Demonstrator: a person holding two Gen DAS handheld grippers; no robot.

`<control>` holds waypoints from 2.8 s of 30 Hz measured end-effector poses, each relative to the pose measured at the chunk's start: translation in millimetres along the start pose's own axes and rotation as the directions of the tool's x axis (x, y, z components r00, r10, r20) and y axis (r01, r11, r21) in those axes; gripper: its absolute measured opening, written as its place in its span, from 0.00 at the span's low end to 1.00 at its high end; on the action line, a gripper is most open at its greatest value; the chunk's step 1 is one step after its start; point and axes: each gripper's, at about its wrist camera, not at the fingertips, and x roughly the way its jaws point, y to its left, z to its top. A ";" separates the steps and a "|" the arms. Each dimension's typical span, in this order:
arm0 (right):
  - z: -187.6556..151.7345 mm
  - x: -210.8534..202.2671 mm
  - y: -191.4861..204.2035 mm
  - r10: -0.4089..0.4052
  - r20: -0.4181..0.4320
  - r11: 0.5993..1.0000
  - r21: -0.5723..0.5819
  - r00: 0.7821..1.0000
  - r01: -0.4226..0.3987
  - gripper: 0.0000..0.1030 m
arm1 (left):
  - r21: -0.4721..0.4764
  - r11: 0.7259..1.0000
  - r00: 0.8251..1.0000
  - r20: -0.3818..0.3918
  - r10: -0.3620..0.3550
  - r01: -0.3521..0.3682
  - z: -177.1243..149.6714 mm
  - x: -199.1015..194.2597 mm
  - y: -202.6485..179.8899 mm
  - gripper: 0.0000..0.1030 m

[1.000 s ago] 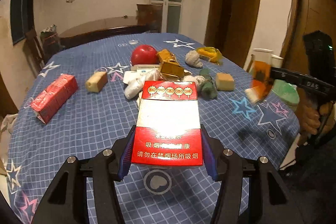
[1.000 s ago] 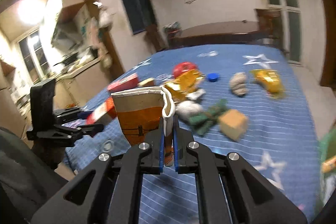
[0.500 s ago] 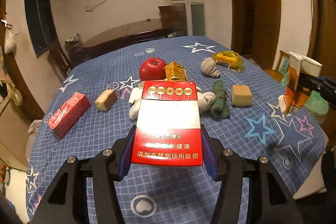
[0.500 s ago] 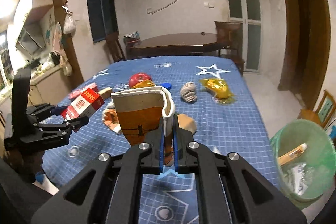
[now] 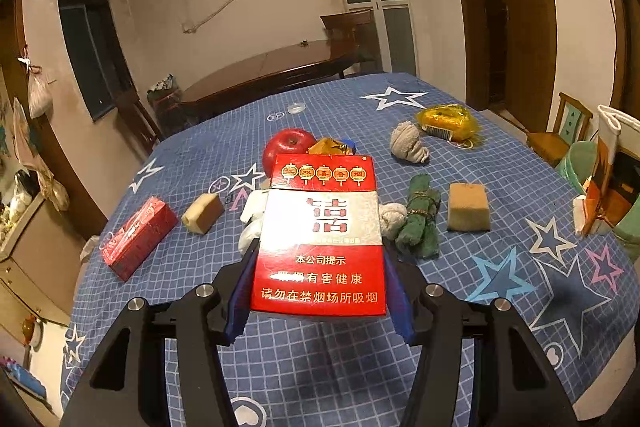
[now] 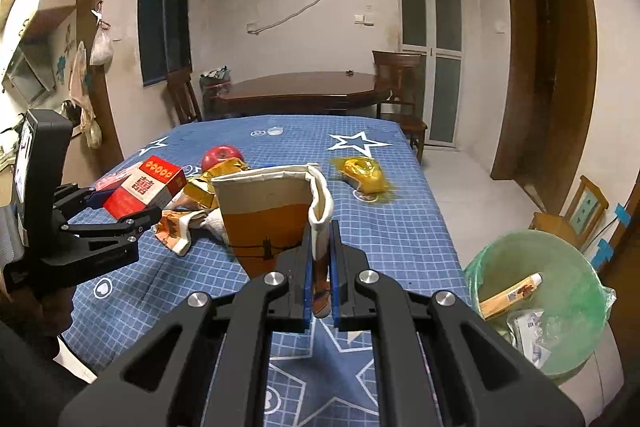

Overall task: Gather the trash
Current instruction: 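Carry the cigarette pack and paper cup to the green bin and release both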

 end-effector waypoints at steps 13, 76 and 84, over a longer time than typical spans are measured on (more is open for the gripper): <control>-3.4 -7.4 -17.0 -0.067 0.019 0.998 0.023 0.998 0.066 0.05 | 0.050 0.999 1.000 0.013 0.009 -0.009 4.1 -3.6 -22.3 0.56; -14.8 -9.5 -277.8 -0.371 -0.277 0.845 0.294 0.886 0.446 0.26 | 0.422 0.685 0.792 -0.160 -0.589 0.594 140.7 54.1 -350.6 0.73; -4.6 -9.4 -249.9 -0.368 -0.213 0.877 0.245 0.905 0.414 0.26 | 0.396 0.749 0.835 -0.095 -0.543 0.532 117.7 43.3 -305.5 0.73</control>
